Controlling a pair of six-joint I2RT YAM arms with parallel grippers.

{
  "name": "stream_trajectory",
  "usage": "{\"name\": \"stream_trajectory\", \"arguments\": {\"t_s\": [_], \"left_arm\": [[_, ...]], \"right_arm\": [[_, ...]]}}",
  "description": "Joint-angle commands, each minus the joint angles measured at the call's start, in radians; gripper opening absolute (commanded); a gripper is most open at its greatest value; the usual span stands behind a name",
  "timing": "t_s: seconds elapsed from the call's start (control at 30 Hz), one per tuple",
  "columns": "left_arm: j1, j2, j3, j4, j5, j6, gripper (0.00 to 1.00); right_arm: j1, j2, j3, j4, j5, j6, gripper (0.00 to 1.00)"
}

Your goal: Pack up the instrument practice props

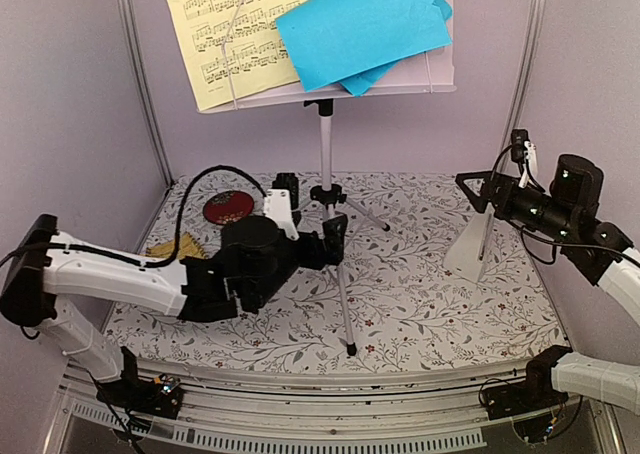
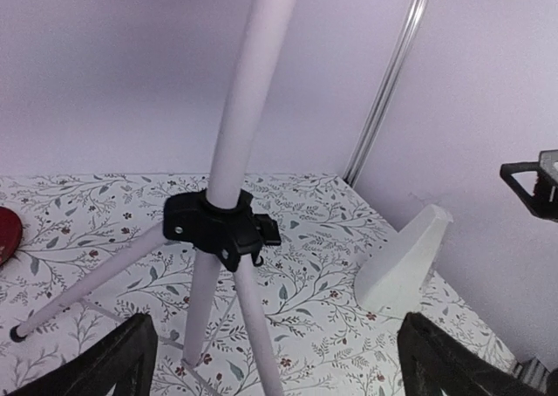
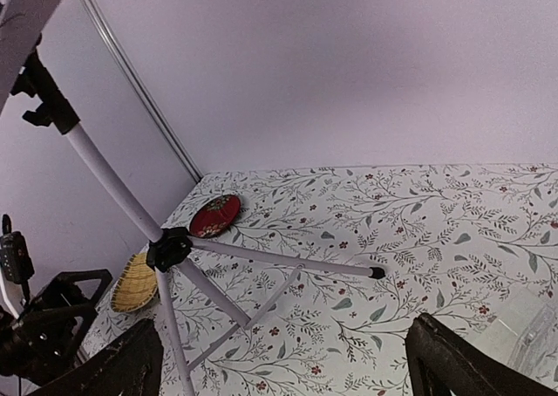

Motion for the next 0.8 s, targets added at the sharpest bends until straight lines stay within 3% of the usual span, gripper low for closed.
{"name": "stream_trajectory", "arguments": {"t_s": [0.0, 0.2, 0.23, 0.3, 0.43, 0.63, 0.67, 0.77], "left_arm": [[0.025, -0.207, -0.121, -0.023, 0.131, 0.081, 0.98], [0.074, -0.491, -0.15, -0.209, 0.457, 0.101, 0.88], [0.073, -0.518, -0.131, -0.246, 0.498, 0.117, 0.82], [0.074, -0.545, -0.075, -0.324, 0.574, 0.144, 0.72], [0.073, -0.527, 0.084, -0.448, 0.675, 0.178, 0.66], [0.067, -0.427, 0.307, -0.489, 0.764, 0.21, 0.55], [0.065, -0.41, 0.341, -0.506, 0.752, 0.222, 0.49], [0.064, -0.373, 0.44, -0.587, 0.598, 0.276, 0.47]], "right_arm": [[0.006, -0.041, 0.057, 0.026, -0.037, -0.068, 0.96], [0.005, -0.055, 0.18, 0.026, -0.062, -0.114, 0.82], [0.005, -0.051, 0.201, 0.029, -0.071, -0.115, 0.8], [0.005, -0.025, 0.254, 0.026, -0.103, -0.11, 0.74], [0.005, 0.064, 0.36, 0.029, -0.251, -0.08, 0.64], [0.016, 0.211, 0.487, 0.084, -0.477, 0.003, 0.49], [0.026, 0.236, 0.508, 0.077, -0.482, 0.008, 0.47], [0.055, 0.274, 0.557, 0.06, -0.451, -0.005, 0.46]]}}
